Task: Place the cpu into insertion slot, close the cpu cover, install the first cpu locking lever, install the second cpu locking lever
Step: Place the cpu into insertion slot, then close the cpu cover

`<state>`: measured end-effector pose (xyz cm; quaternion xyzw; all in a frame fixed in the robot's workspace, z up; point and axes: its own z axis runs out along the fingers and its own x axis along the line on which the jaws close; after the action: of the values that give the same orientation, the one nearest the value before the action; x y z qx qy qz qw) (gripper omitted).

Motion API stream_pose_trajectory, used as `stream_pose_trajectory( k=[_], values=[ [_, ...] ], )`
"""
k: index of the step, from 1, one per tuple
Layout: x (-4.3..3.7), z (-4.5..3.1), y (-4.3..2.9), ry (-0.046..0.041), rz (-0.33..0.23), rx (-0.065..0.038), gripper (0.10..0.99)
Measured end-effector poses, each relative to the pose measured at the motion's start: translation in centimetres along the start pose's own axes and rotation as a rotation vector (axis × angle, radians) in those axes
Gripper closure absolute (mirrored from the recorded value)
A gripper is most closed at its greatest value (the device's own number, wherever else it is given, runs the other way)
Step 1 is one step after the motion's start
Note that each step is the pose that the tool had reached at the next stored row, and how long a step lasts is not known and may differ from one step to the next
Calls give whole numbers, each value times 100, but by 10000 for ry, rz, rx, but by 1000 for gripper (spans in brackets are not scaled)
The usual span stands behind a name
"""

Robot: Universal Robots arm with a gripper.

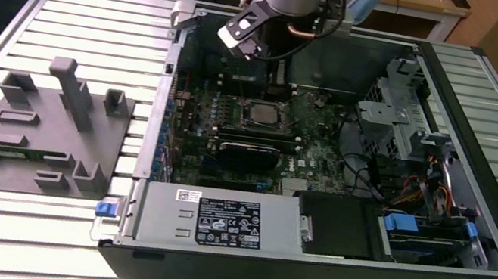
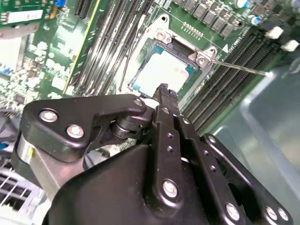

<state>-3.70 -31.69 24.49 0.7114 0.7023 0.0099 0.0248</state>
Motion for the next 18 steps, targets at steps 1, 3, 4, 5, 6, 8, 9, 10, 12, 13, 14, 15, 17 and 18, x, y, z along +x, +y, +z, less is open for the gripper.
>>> stream_pose_trajectory(
  k=[1, 3, 4, 5, 6, 8, 9, 10, 12, 13, 14, 15, 17, 18],
  values=[
    [-1, -34, 2, 0, 0, 0, 980],
    [-2, -79, 4, -2, 0, 1, 980],
    [-2, -84, 4, -1, 0, 1, 980],
    [-2, -83, 4, 1, 0, -1, 980],
    [-2, -84, 4, 2, 0, -1, 980],
    [-2, -91, 4, -1, 0, 0, 980],
    [-2, -91, 4, 0, 0, 0, 980],
    [-2, -91, 4, -1, 0, 0, 980],
    [-2, -92, 4, -1, 0, 0, 980],
    [-2, -92, 4, 0, 0, 0, 980],
    [-2, -92, 4, 0, 0, 0, 980],
    [-2, -93, 5, -1, 0, 0, 980],
    [-2, -96, 4, -1, 0, 1, 980],
    [-3, -102, 5, -4, 0, 3, 980]
  ],
)
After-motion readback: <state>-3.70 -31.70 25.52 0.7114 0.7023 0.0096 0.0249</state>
